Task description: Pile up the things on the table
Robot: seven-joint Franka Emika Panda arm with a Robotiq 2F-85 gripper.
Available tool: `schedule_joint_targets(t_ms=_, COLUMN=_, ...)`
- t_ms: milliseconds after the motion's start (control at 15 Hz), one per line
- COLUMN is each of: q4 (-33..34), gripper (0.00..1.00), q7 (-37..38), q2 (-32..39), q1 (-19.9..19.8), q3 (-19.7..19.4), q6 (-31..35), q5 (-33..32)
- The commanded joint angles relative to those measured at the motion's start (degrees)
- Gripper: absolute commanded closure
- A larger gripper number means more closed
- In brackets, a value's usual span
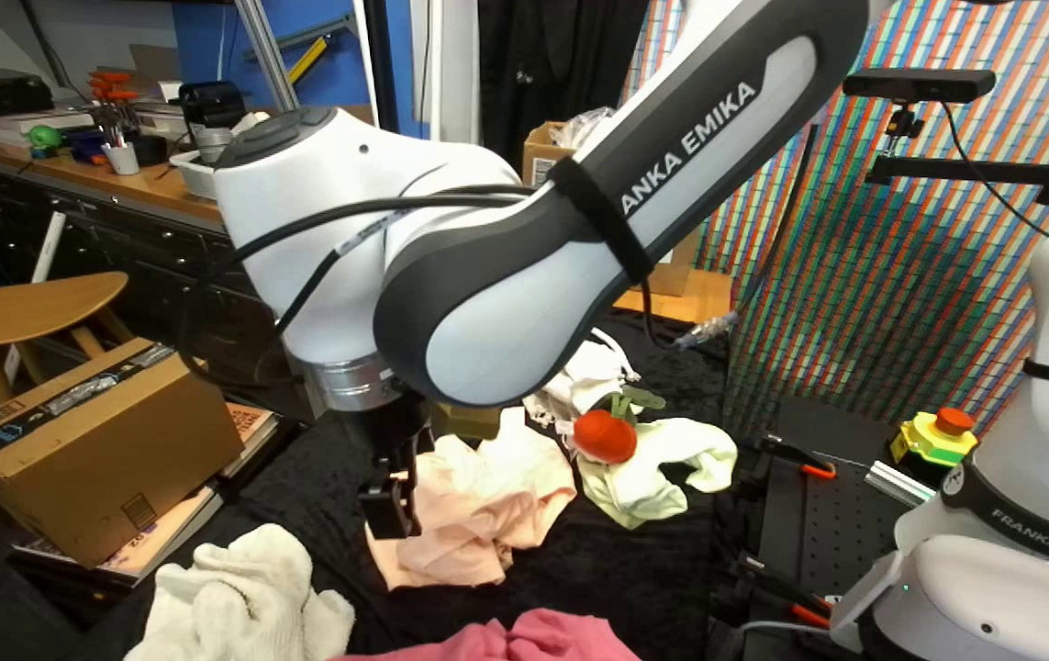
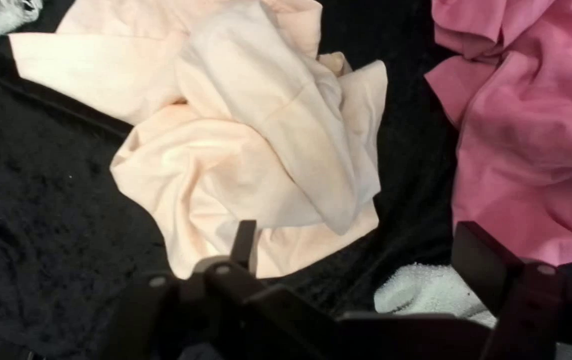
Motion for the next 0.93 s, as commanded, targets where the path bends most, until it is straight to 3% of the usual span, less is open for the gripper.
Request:
schedule_joint_targets(t_ms=0, q4=6.82, gripper=0.0, q7=2.37, q2=5.37, q1=2.83, q3=-1.08, q6=-0.67, q5=-1.93)
schedule_joint_targets(t_ms=467, q4=16.35, gripper=0.0, q7=7.13, q2=13.19, q1=6.33, q3=-3.18, q6=0.05, q5=-1.6)
schedule_joint_targets(t_ms=867, q4=24.39, gripper=0.0, q7=6.26, q2=18.5, q1=8.11, q3=-3.35, q6=-1.39, q5=-0.78)
